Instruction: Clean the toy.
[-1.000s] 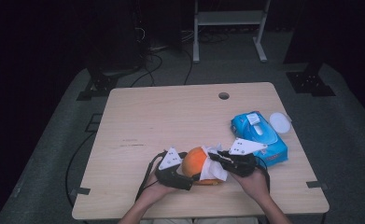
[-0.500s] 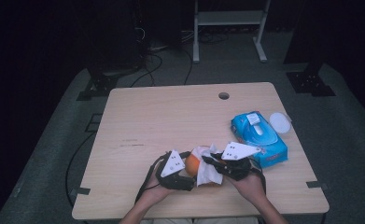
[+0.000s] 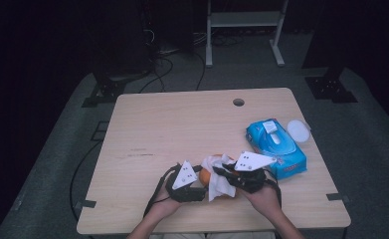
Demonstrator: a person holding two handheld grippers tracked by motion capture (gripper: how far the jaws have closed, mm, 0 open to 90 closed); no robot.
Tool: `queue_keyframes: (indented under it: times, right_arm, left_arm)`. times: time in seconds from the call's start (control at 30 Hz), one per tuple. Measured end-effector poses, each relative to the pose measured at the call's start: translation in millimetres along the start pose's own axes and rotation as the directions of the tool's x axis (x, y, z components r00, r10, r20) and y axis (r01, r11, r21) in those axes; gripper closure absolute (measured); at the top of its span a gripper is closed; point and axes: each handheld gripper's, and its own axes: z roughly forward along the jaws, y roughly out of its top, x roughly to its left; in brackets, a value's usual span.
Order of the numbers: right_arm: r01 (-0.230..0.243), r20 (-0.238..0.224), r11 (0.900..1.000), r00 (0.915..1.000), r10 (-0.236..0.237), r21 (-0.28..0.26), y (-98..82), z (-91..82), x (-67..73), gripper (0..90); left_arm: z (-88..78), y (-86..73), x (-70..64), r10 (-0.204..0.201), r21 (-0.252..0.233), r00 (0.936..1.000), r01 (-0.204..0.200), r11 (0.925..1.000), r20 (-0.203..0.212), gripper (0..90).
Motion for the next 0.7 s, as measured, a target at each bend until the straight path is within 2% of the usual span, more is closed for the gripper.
queue_keyframes:
  times: [0.07, 0.1, 0.2, 0.23, 0.3, 0.33, 0.37, 0.43, 0.5, 0.53, 0.6, 0.67, 0.7]
  right_arm:
    - [-0.029, 0.019, 1.000, 0.9994, 0.029, -0.002, -5.3, -4.1, -9.5, 83.6]
    - [-0.063, 0.025, 0.998, 0.9977, 0.063, -0.007, -9.9, -7.1, -16.5, 83.6]
    - [-0.114, 0.045, 0.993, 0.9925, 0.114, -0.003, -17.3, -10.9, -27.6, 83.6]
    - [-0.124, 0.040, 0.992, 0.9915, 0.124, -0.005, -18.0, -10.7, -27.7, 83.6]
    - [-0.102, 0.044, 0.995, 0.9938, 0.102, -0.001, -16.4, -7.4, -22.1, 83.6]
    - [-0.099, 0.030, 0.995, 0.9947, 0.099, -0.001, -15.5, -5.8, -19.8, 83.6]
    - [-0.100, 0.009, 0.995, 0.9949, 0.100, -0.006, -14.2, -3.2, -15.7, 83.5]
    - [-0.066, -0.012, 0.998, 0.9978, 0.066, 0.005, -11.3, 3.4, -6.2, 83.5]
    - [-0.049, -0.011, 0.999, 0.9987, 0.049, 0.017, -10.4, 5.3, -5.0, 83.6]
    - [-0.055, -0.016, 0.998, 0.9983, 0.055, 0.013, -11.2, 5.2, -7.2, 83.6]
    - [-0.075, 0.004, 0.997, 0.9972, 0.075, 0.026, -15.1, 3.2, -13.5, 83.5]
    - [-0.098, 0.034, 0.994, 0.9948, 0.096, 0.049, -21.9, 1.3, -22.3, 83.5]
    - [-0.118, 0.033, 0.991, 0.9926, 0.117, 0.058, -25.1, 1.0, -26.6, 83.4]
  left_arm:
    - [0.3, -2.3, 1.4, -0.006, -0.001, 1.0000, 0.006, 1.0000, 0.002, 37.4]
    - [0.5, -3.1, 2.0, -0.009, 0.000, 0.9999, 0.009, 1.0000, 0.005, 37.3]
    - [0.3, -4.1, 4.6, -0.025, -0.004, 0.9996, 0.025, 0.9997, 0.017, 35.6]
    - [0.2, -2.9, 5.4, -0.038, -0.008, 0.9991, 0.038, 0.9992, 0.020, 30.7]
    - [-0.5, -0.8, 6.5, -0.057, -0.042, 0.9982, 0.058, 0.9974, 0.019, 18.0]
    - [-1.1, 0.3, 7.0, -0.072, -0.062, 0.9971, 0.073, 0.9954, 0.025, 14.5]
    - [-1.2, 1.4, 6.8, -0.076, -0.061, 0.9965, 0.078, 0.9951, 0.034, 14.0]
    - [0.6, -0.5, 4.3, -0.048, -0.028, 0.9987, 0.048, 0.9984, 0.019, 17.7]
    - [0.3, -3.7, 5.3, -0.061, -0.018, 0.9978, 0.062, 0.9979, 0.025, 22.4]
    - [-0.7, -5.0, 7.4, -0.064, -0.010, 0.9977, 0.064, 0.9979, 0.024, 23.8]
    - [-2.6, -8.3, 12.4, -0.073, 0.017, 0.9973, 0.072, 0.9972, 0.014, 26.6]
    - [-4.4, -13.5, 18.5, -0.108, 0.022, 0.9939, 0.108, 0.9939, 0.020, 27.3]
    - [-5.4, -15.5, 21.2, -0.129, 0.019, 0.9913, 0.129, 0.9915, 0.026, 27.3]
